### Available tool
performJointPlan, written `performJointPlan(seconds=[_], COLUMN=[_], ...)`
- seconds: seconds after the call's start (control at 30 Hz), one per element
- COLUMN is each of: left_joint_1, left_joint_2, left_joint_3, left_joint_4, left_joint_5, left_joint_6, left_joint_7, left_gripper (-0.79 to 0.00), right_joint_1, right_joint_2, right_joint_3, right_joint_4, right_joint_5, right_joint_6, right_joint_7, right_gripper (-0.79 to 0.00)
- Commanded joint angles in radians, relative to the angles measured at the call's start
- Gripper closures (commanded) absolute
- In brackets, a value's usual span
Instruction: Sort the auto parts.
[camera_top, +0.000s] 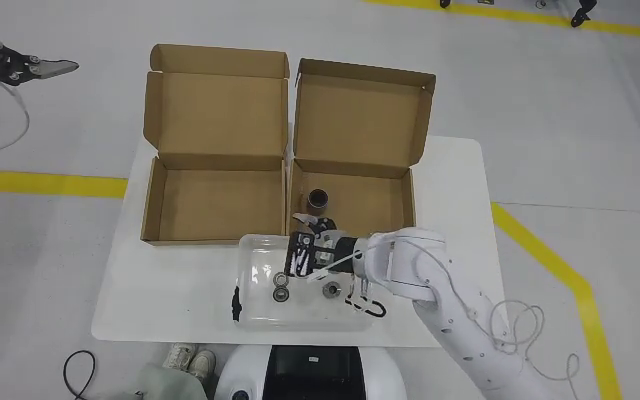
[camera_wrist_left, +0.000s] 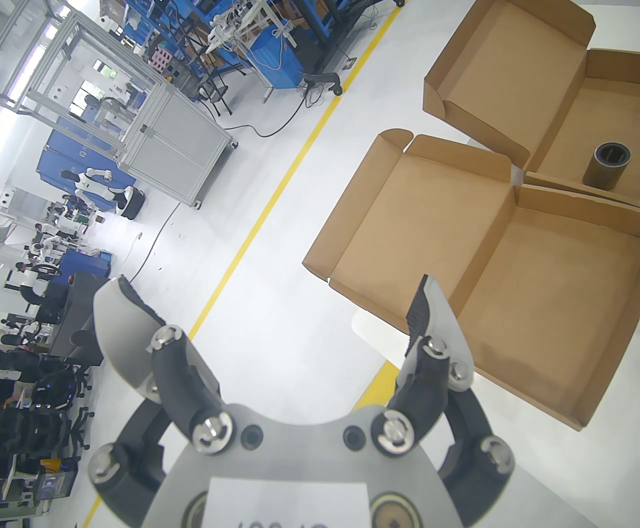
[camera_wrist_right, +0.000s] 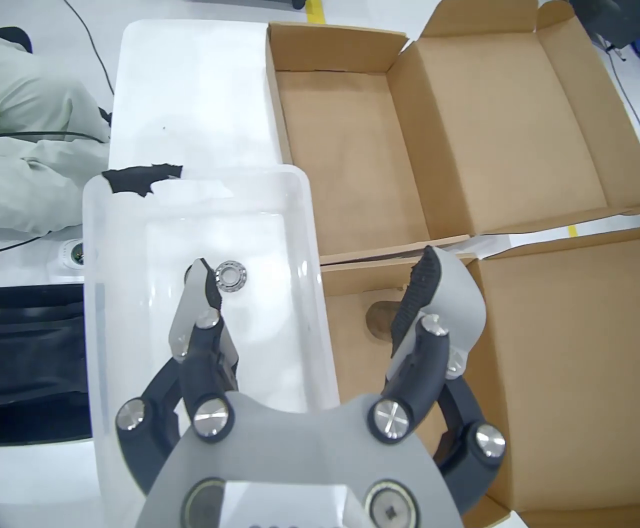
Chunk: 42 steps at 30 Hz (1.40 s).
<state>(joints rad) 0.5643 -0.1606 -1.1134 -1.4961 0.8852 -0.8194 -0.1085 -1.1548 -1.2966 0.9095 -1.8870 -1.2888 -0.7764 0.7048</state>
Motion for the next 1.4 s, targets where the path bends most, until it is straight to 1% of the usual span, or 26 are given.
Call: performJointPlan(seconds=[0.0,0.07,0.13,0.27,0.5,0.8,1.17,1.27,1.37], left_joint_1=[0.000,0.000,0.000,0.000,0.000,0.000,0.000,0.000,0.000], left_joint_2=[0.000,0.000,0.000,0.000,0.000,0.000,0.000,0.000,0.000], left_joint_3=[0.000,0.000,0.000,0.000,0.000,0.000,0.000,0.000,0.000], left_joint_4=[0.000,0.000,0.000,0.000,0.000,0.000,0.000,0.000,0.000], left_joint_5=[0.000,0.000,0.000,0.000,0.000,0.000,0.000,0.000,0.000], left_joint_6=[0.000,0.000,0.000,0.000,0.000,0.000,0.000,0.000,0.000], left_joint_7=[0.000,0.000,0.000,0.000,0.000,0.000,0.000,0.000,0.000], left_gripper=[-0.785,-0.785,-0.785,-0.785,-0.785,-0.785,-0.785,-0.785,-0.785], right_joint_1=[-0.036,-0.075,-0.109,-0.163,-0.214,-0.204,-0.201,-0.198,-0.191], right_joint_2=[0.008,0.017,0.027,0.045,0.065,0.074,0.083,0.084,0.084], right_joint_3=[0.010,0.023,0.030,0.058,0.078,0.045,0.021,0.014,0.000], right_joint_4=[-0.022,-0.040,-0.048,-0.044,-0.041,0.007,0.049,0.057,0.068], right_joint_5=[0.002,-0.008,-0.012,-0.011,-0.012,-0.007,-0.028,-0.041,-0.053], right_joint_6=[-0.006,-0.010,-0.040,-0.066,-0.064,-0.049,0.013,0.030,0.040], right_joint_7=[0.002,0.013,0.020,0.047,0.114,0.190,0.204,0.197,0.188], right_gripper=[-0.643,-0.622,-0.597,-0.582,-0.536,-0.536,-0.517,-0.496,-0.496])
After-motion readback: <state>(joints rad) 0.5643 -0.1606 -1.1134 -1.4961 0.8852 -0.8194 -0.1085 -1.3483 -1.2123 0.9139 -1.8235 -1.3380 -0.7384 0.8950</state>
